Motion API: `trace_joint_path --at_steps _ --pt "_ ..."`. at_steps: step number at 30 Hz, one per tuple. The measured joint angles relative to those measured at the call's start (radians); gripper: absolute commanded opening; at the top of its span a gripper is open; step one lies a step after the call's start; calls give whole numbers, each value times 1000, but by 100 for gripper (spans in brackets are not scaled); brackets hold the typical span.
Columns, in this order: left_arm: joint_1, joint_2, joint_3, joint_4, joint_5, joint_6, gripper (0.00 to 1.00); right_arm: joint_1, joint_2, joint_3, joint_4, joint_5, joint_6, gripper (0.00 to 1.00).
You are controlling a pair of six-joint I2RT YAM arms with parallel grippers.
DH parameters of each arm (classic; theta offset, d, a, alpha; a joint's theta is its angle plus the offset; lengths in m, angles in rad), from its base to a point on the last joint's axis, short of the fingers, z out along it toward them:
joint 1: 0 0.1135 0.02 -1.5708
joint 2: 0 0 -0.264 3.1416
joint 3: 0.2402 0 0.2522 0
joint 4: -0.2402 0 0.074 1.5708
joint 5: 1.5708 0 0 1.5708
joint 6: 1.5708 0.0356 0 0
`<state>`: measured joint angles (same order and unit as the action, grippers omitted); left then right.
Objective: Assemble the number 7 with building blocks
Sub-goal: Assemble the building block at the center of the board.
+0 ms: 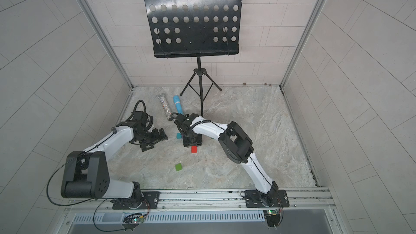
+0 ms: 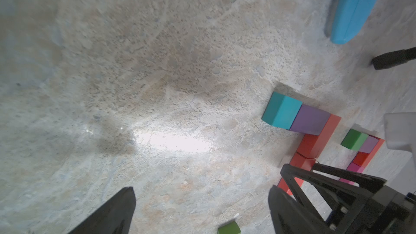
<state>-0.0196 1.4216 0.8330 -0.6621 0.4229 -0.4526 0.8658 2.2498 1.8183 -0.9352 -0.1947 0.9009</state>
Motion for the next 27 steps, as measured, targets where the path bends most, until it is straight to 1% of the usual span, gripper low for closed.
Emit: trace_joint_path --at_steps 6,11,20,24,27 --pt "0 0 0 0 0 0 100 0 0 0 0 0 0 55" --pt "0 0 0 0 0 0 100 0 0 0 0 6 3 58" --pt "0 0 0 -2 -9 0 100 8 -16 -1 -19 55 17 61" --pt "8 -1 -1 -8 -17 -8 100 44 -81 -1 -53 87 15 61" --pt "60 -13 -25 8 34 -39 100 101 -137 0 -85 102 12 61"
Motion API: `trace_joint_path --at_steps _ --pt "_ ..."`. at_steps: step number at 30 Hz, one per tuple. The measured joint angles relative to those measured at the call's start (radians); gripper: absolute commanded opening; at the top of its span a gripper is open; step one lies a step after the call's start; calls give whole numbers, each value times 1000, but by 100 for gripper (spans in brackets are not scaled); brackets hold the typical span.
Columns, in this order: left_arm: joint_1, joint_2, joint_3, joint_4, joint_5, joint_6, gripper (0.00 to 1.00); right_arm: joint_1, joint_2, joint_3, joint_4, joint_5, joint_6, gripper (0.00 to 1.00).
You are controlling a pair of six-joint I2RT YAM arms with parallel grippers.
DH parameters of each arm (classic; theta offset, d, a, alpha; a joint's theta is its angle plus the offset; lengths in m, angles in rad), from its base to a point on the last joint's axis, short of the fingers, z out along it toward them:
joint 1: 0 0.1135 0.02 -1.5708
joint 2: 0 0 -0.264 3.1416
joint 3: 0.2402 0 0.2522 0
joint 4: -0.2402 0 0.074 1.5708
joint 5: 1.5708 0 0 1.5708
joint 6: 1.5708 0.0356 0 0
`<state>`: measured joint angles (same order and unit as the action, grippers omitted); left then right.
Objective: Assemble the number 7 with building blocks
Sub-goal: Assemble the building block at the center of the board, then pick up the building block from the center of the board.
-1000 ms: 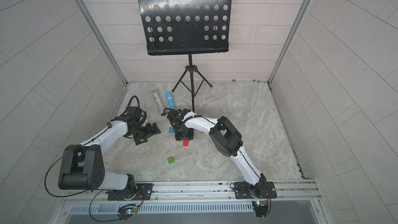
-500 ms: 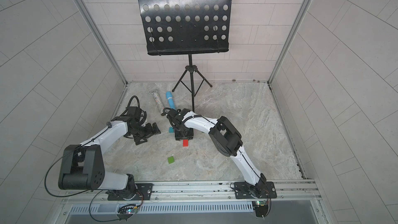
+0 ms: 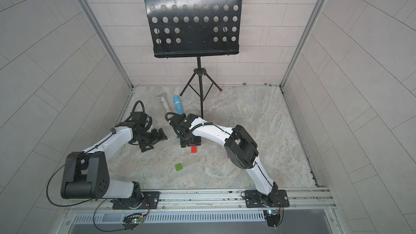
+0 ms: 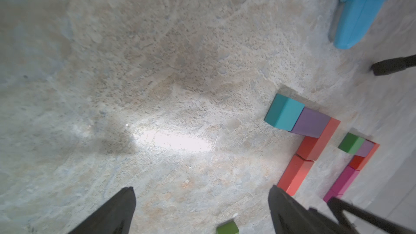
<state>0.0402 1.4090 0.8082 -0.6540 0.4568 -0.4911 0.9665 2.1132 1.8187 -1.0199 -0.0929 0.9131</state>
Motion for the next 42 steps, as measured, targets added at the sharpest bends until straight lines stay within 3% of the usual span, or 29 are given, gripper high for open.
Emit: trace_joint_path --at_steps 4,7,16,27,37,42 --pt "113 -27 -45 2 40 -36 100 89 -23 -2 -11 0 0 61" --pt "144 -58 -46 -5 41 -36 100 140 -22 -11 -14 -13 -8 62" --pt "191 -162 -91 -13 53 -45 100 179 56 -1 0 -49 -20 62" --pt "213 -171 -95 -16 63 -59 100 202 146 71 30 -84 -19 62" --pt "218 -171 -95 -15 74 -59 100 203 190 88 16 -89 -18 58" --pt "222 -171 -96 -14 75 -59 100 201 191 88 10 -90 -19 50"
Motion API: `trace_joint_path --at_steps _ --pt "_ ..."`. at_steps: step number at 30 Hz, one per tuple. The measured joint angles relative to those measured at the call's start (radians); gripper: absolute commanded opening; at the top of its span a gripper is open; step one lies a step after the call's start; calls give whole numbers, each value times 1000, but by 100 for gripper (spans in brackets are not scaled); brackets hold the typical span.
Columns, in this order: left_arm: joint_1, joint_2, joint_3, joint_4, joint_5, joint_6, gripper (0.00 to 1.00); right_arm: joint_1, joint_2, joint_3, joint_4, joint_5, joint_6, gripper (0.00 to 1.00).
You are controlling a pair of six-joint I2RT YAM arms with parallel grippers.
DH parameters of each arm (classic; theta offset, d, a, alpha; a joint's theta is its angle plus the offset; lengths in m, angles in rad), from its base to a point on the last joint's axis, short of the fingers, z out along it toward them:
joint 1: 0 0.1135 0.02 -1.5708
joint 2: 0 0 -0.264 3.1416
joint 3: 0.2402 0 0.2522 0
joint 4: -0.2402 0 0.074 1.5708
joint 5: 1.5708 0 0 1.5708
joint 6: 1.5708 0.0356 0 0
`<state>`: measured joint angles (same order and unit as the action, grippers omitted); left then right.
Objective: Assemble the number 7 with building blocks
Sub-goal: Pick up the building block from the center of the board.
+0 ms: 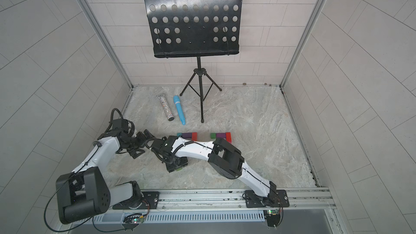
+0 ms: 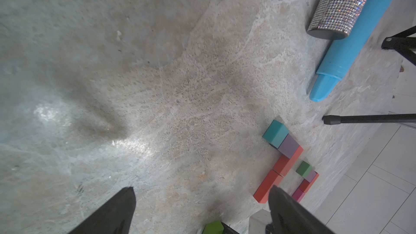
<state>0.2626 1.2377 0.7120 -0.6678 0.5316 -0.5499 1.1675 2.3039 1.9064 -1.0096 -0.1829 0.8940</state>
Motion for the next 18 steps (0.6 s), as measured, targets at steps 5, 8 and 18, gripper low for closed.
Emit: trace_joint_path --at_steps 5,8,18 --pt "0 0 0 1 0 0 100 -6 0 0 -6 -2 1 39" --pt "0 0 0 1 0 0 100 -10 0 0 -8 -4 2 35" --pt "0 0 0 5 0 0 100 -48 -53 -5 -8 34 6 30"
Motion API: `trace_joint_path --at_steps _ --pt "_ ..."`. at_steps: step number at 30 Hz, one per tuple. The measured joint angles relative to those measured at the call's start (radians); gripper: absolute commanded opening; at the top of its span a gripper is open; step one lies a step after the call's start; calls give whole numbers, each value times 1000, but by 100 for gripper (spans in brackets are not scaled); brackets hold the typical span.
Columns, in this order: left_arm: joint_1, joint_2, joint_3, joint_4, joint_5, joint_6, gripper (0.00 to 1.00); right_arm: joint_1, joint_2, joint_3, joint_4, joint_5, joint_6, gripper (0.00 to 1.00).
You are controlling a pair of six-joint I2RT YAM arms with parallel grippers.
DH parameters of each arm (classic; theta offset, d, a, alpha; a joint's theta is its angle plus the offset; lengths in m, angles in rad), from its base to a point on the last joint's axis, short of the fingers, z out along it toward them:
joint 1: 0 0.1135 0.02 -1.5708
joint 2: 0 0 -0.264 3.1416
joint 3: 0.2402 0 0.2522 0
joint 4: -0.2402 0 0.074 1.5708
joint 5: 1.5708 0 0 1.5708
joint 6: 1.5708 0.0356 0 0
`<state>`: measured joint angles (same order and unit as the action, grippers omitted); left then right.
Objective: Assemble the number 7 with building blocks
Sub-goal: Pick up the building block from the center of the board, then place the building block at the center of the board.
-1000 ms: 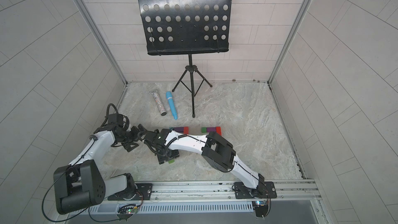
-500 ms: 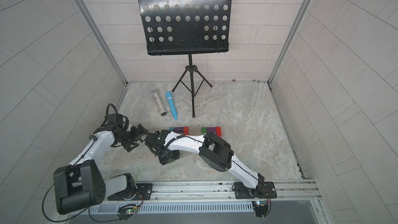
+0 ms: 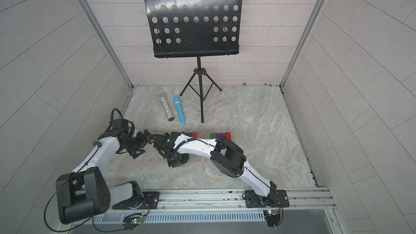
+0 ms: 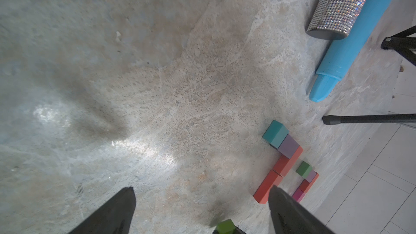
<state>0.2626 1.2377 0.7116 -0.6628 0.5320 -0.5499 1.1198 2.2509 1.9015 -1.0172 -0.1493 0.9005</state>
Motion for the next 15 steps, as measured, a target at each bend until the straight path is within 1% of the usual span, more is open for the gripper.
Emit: trace_joint_path --at_steps 3,8,12,15 --pt "0 0 0 0 0 0 100 -32 -81 -27 4 24 3 30" --pt "0 0 -3 5 4 0 100 -97 -243 -123 14 74 13 30" --pt "-6 0 -7 12 16 1 100 -154 -348 -253 35 107 28 30" --pt "-33 -1 -8 21 16 0 100 -179 -385 -344 50 118 42 30"
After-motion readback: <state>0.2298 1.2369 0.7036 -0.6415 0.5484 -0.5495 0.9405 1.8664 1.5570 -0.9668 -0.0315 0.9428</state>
